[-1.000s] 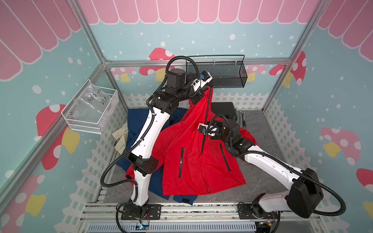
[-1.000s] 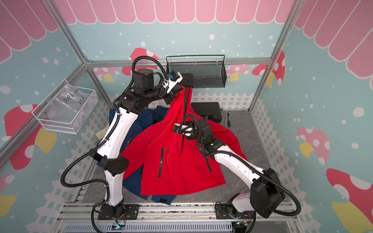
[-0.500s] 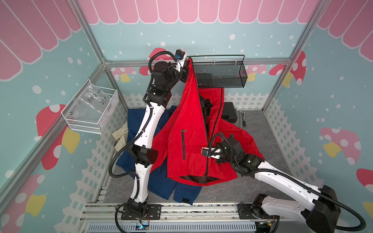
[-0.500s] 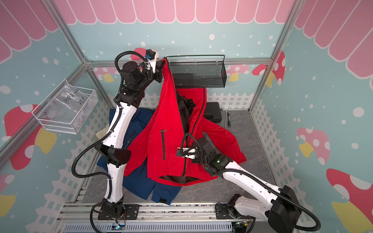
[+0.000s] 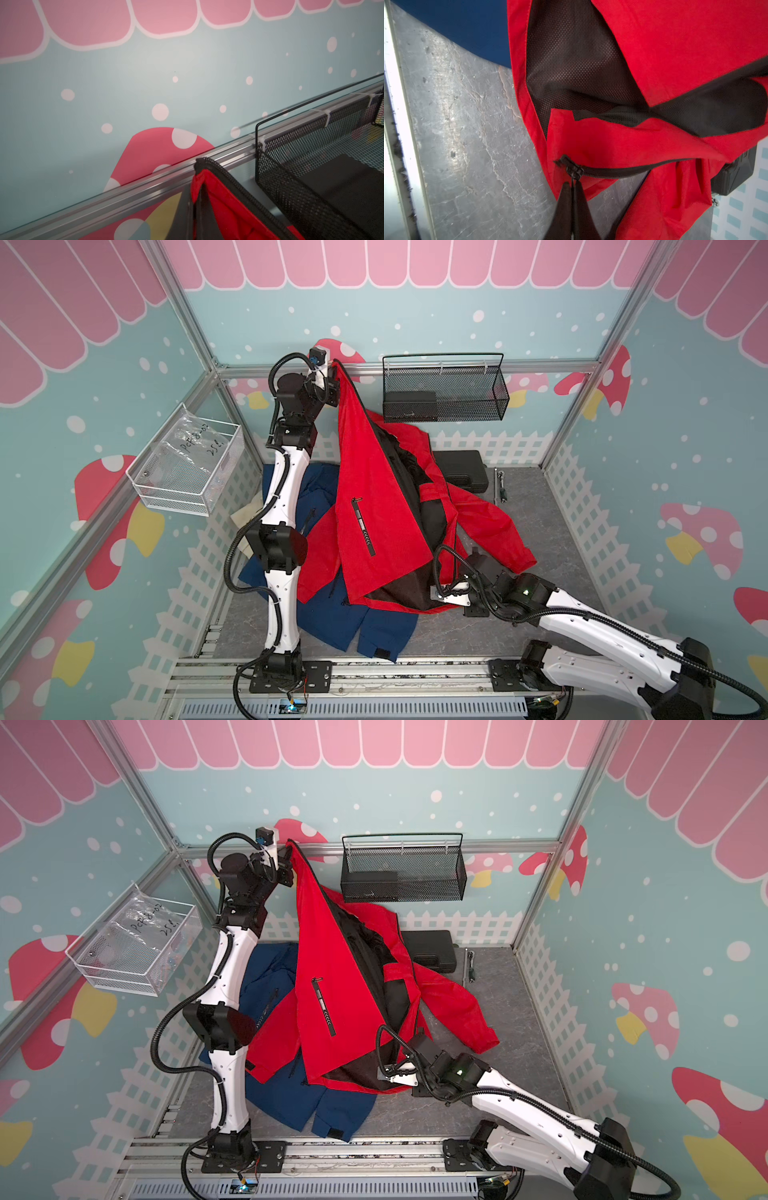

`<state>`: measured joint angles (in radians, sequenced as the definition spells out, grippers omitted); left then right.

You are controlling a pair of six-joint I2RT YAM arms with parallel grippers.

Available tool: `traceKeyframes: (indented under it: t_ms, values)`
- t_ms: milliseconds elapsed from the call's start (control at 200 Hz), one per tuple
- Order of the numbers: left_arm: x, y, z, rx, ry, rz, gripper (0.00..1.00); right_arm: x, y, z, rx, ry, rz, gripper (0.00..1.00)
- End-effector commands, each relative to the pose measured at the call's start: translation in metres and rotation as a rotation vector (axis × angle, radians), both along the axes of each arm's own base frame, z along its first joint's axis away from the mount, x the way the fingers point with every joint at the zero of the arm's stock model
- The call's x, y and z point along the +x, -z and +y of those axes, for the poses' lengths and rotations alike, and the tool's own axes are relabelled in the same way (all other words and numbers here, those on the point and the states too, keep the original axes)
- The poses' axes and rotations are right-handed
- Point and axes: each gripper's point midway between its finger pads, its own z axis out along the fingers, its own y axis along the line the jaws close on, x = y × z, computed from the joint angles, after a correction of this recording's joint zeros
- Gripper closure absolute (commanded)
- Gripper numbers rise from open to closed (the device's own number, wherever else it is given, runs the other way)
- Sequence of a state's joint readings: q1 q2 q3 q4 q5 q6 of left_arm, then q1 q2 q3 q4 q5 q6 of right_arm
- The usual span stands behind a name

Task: Unzip the jacket
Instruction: Unzip the zipper on the jacket.

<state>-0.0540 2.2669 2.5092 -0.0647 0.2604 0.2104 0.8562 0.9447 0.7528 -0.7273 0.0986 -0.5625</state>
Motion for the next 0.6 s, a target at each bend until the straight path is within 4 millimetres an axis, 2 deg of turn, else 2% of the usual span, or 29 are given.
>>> traceKeyframes:
  t_ms: [0, 25, 35, 65, 75, 100, 135, 185, 250, 305, 375, 440, 455, 500, 520, 595]
  values:
    - [-0.025, -0.022, -0.007, -0.051, 0.048, -0.081, 1.0, 0.015, -0.034, 0.006, 0.207, 0.082, 0.001, 0.99]
    - [-0.029, -0.017, -0.013, -0.066, 0.063, -0.074, 1.0, 0.026, -0.044, 0.006, 0.24, 0.11, -0.019, 0.91]
    - [-0.03, -0.015, -0.014, -0.07, 0.067, -0.069, 0.96, 0.031, -0.048, 0.005, 0.254, 0.133, -0.028, 0.86]
    - [-0.034, -0.005, -0.02, -0.076, 0.075, -0.044, 0.77, 0.047, -0.061, 0.004, 0.305, 0.185, -0.048, 0.7]
    - [-0.038, -0.008, -0.021, -0.08, 0.074, -0.044, 0.7, 0.051, -0.065, 0.004, 0.326, 0.196, -0.045, 0.65]
    - [-0.04, 0.005, -0.025, -0.088, 0.067, -0.008, 0.52, 0.061, -0.074, 0.005, 0.375, 0.207, -0.029, 0.54]
    - [-0.046, 0.016, -0.026, -0.106, 0.051, 0.033, 0.36, 0.075, -0.084, 0.005, 0.438, 0.233, -0.008, 0.46]
    - [-0.059, 0.033, -0.028, -0.142, 0.039, 0.098, 0.25, 0.096, -0.094, 0.004, 0.506, 0.281, 0.0, 0.4]
    - [-0.082, 0.051, -0.026, -0.19, 0.019, 0.186, 0.18, 0.12, -0.102, 0.002, 0.571, 0.325, 0.007, 0.37]
    - [-0.103, 0.072, -0.015, -0.251, -0.046, 0.258, 0.11, 0.141, -0.104, -0.003, 0.645, 0.384, 0.032, 0.32]
    - [-0.136, 0.105, -0.002, -0.341, -0.105, 0.36, 0.1, 0.168, -0.101, -0.016, 0.729, 0.472, 0.082, 0.27]
    - [-0.167, 0.14, 0.011, -0.424, -0.173, 0.493, 0.1, 0.194, -0.091, -0.03, 0.791, 0.591, 0.144, 0.24]
    - [-0.174, 0.149, 0.014, -0.441, -0.189, 0.525, 0.1, 0.199, -0.089, -0.032, 0.807, 0.617, 0.165, 0.2]
    - [-0.194, 0.174, 0.021, -0.487, -0.225, 0.646, 0.1, 0.215, -0.08, -0.038, 0.853, 0.689, 0.227, 0.16]
    - [-0.202, 0.185, 0.023, -0.503, -0.24, 0.703, 0.1, 0.219, -0.076, -0.038, 0.868, 0.702, 0.255, 0.11]
    - [-0.231, 0.228, 0.022, -0.577, -0.251, 0.932, 0.1, 0.233, -0.061, -0.029, 0.934, 0.735, 0.34, 0.1]
